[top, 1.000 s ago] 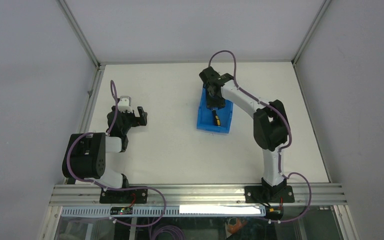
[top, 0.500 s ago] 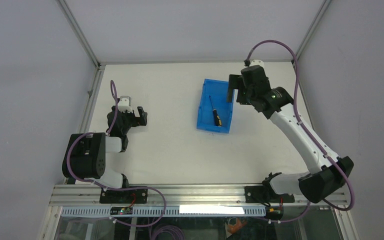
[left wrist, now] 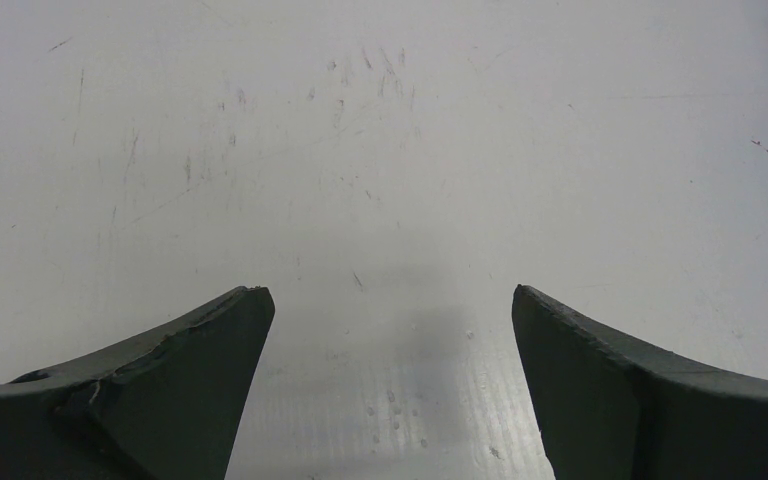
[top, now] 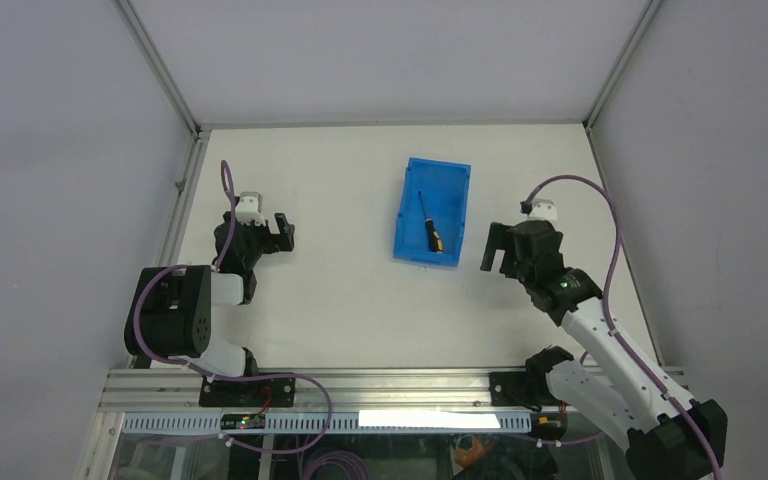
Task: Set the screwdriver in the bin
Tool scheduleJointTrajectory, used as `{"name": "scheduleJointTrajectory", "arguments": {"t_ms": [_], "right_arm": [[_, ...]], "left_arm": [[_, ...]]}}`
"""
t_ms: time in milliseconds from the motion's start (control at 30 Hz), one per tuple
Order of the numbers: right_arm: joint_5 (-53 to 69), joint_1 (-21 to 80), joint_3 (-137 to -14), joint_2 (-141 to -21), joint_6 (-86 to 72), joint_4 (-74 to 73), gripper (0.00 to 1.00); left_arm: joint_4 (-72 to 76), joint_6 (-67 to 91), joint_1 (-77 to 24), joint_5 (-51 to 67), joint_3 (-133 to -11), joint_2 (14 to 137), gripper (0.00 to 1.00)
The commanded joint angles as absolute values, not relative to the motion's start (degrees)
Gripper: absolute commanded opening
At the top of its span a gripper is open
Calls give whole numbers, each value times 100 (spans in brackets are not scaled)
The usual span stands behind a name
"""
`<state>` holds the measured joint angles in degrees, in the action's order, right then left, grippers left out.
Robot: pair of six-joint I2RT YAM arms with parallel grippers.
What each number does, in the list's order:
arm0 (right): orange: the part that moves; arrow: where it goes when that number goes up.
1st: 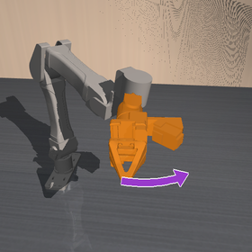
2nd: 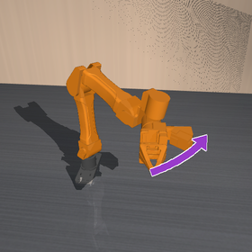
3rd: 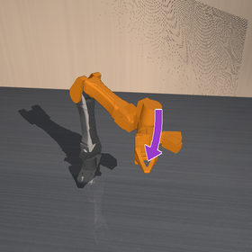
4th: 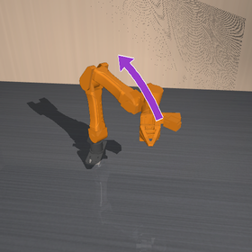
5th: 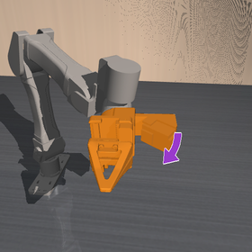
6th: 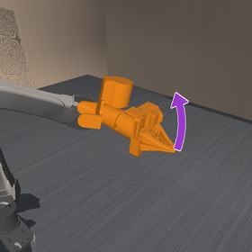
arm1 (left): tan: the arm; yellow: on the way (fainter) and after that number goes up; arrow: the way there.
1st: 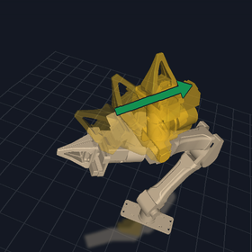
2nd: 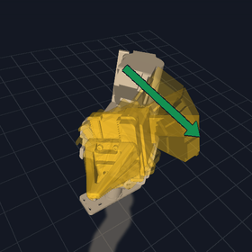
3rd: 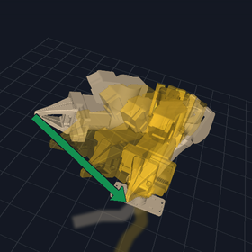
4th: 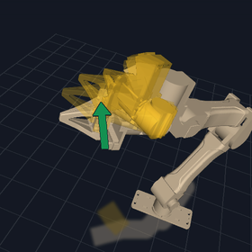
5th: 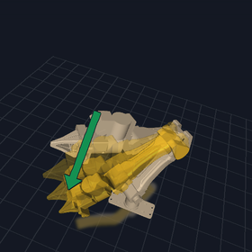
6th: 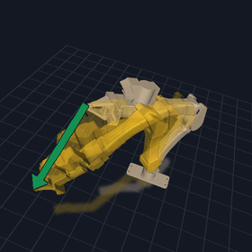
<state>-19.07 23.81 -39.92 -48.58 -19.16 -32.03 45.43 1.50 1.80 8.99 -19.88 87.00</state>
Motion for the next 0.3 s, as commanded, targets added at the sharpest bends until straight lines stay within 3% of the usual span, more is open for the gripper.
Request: {"name": "scheduleJointTrajectory", "arguments": {"t_ms": [0,267], "right_arm": [[-2197,2364,-3354,-4500,-2089,-2175,99],[-2490,2364,-3141,-4184,-2179,-2209,99]], "left_arm": [[4847,143,106,917,-2074,8630,99],[4851,149,107,916,-2079,8629,99]]}}
